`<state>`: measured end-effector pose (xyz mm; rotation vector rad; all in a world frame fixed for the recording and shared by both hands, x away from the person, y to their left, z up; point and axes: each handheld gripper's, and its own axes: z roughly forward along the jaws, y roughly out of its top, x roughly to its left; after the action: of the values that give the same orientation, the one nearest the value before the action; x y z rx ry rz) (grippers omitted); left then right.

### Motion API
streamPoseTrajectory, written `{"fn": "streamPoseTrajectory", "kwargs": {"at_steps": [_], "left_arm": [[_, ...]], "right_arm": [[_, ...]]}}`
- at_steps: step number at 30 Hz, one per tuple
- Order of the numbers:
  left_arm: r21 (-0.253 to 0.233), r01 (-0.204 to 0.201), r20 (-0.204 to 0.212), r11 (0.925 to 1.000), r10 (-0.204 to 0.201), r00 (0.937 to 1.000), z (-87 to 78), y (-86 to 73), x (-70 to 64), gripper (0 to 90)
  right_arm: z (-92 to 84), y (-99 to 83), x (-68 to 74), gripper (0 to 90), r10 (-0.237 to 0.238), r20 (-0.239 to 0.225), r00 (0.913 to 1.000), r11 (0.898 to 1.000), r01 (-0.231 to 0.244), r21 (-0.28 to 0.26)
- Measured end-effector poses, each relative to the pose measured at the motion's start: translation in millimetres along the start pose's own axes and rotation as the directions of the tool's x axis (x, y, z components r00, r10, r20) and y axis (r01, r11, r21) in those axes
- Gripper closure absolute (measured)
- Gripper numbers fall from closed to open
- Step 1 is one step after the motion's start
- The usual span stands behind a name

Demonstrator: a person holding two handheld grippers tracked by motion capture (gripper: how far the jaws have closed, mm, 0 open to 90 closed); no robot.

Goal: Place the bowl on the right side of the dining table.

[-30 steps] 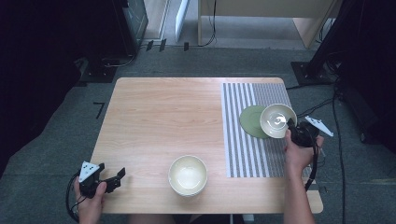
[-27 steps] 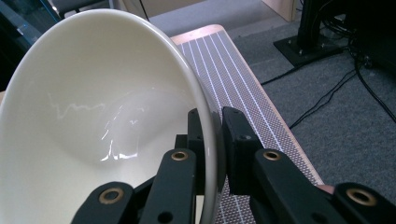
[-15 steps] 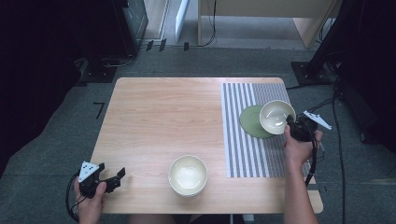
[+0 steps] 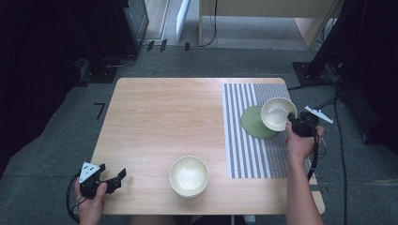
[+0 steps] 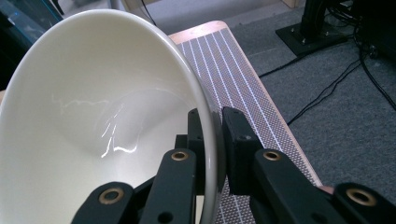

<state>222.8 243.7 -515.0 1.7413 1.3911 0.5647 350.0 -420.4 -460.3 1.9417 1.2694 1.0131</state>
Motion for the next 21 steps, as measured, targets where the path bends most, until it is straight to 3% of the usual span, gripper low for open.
{"fn": "streamPoseTrajectory", "kwargs": {"at_steps": [5, 9, 12, 17, 21], "left_arm": [[0.001, -0.001, 0.0, 1.0, 0.001, 1.0, 0.2, 0.0, -0.1, 9.7], [0.001, -0.003, -0.001, 1.0, 0.003, 1.0, 0.3, 0.0, -0.4, 9.7], [0.003, -0.001, 0.001, 1.0, 0.001, 1.0, 0.4, 0.1, -0.1, 9.7], [0.005, -0.002, 0.003, 1.0, 0.002, 1.0, 0.5, 0.2, 0.0, 9.7], [0.005, -0.003, 0.003, 1.0, 0.003, 1.0, 0.7, 0.3, 0.0, 9.7]], "right_arm": [[6.1, 5.0, 1.5, 83.3, 0.002, -0.001, 1.0, 0.999, -0.002, 0.036], [16.2, 7.0, 8.5, 83.3, 0.005, -0.019, 0.9998, 0.995, -0.003, 0.101], [28.3, 6.1, 17.7, 83.3, 0.021, -0.04, 0.999, 0.984, -0.014, 0.176], [37.5, 4.8, 27.0, 83.3, 0.02, -0.037, 0.9991, 0.972, -0.011, 0.235], [48.5, 3.6, 31.8, 83.3, 0.038, -0.033, 0.9987, 0.952, -0.026, 0.305]]}}
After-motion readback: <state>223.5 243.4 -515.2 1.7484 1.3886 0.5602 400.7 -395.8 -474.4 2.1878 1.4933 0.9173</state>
